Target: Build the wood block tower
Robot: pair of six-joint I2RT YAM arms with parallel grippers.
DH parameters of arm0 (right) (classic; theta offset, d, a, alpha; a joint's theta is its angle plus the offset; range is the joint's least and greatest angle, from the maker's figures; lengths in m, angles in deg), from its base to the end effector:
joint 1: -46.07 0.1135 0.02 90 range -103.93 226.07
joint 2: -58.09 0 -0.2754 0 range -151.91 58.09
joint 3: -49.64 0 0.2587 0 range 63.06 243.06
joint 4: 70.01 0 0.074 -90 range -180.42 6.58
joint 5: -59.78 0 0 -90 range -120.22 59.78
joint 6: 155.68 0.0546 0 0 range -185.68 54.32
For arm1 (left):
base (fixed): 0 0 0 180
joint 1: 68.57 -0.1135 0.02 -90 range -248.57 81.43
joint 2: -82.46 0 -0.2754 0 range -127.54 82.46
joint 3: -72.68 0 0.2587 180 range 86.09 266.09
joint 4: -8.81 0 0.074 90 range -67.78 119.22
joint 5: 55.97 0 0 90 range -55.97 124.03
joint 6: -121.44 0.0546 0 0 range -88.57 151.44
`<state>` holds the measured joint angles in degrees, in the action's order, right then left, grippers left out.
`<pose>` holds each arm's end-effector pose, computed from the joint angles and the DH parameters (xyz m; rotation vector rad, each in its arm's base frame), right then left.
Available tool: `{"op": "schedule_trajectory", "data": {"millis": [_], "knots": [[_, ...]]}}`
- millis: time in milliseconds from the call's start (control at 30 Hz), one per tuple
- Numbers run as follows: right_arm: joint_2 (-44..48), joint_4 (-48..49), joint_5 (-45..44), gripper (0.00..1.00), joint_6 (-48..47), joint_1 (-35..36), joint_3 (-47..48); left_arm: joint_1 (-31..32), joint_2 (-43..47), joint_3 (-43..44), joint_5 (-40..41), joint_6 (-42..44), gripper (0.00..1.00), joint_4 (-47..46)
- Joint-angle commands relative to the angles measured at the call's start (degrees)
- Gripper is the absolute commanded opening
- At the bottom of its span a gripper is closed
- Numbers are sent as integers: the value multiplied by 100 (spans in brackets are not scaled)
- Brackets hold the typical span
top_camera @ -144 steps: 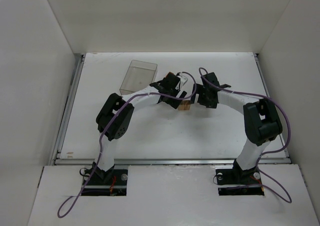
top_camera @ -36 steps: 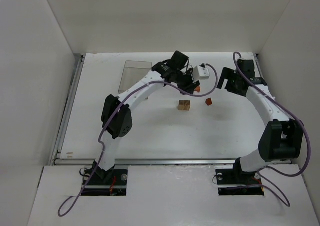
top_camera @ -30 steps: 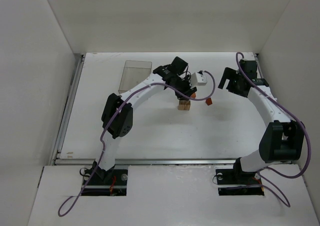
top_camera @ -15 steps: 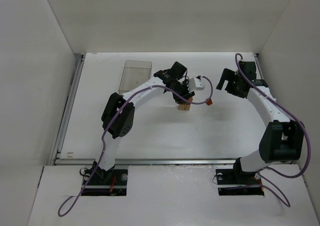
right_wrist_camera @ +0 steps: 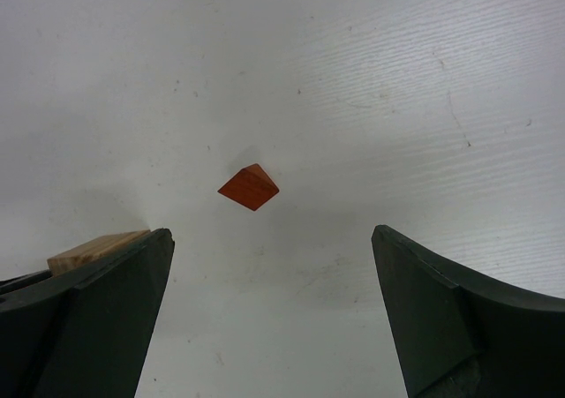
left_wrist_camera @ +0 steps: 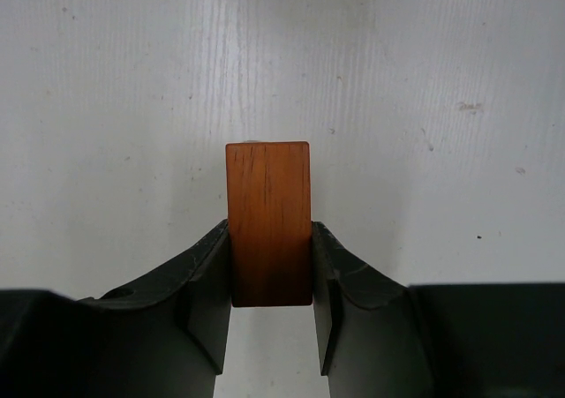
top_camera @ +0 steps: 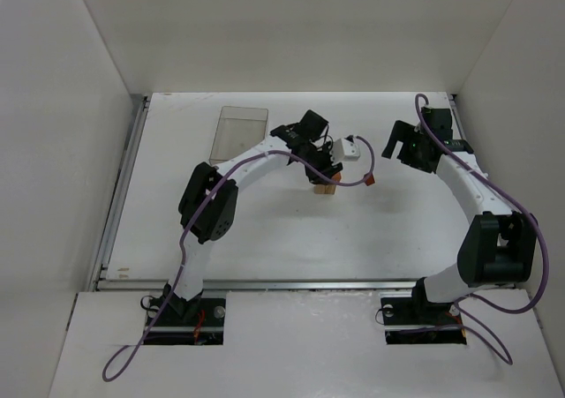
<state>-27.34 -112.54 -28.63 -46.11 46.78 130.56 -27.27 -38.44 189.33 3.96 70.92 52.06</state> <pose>0.3435 0.0058 0.2736 0.3804 2.3704 0.1991 0.3586 -0.3514 0.2412 1.6994 1.6210 -0.6418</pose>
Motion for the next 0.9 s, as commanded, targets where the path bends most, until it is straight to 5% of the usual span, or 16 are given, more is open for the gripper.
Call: {"op": "schedule_trajectory", "data": {"millis": [0, 867], "knots": [[53, 188, 52, 100, 55, -18, -9, -148, 409, -129, -246, 209, 0, 21], [-53, 135, 52, 100, 55, -18, 43, -148, 410, -286, -421, 209, 0, -260]]}}
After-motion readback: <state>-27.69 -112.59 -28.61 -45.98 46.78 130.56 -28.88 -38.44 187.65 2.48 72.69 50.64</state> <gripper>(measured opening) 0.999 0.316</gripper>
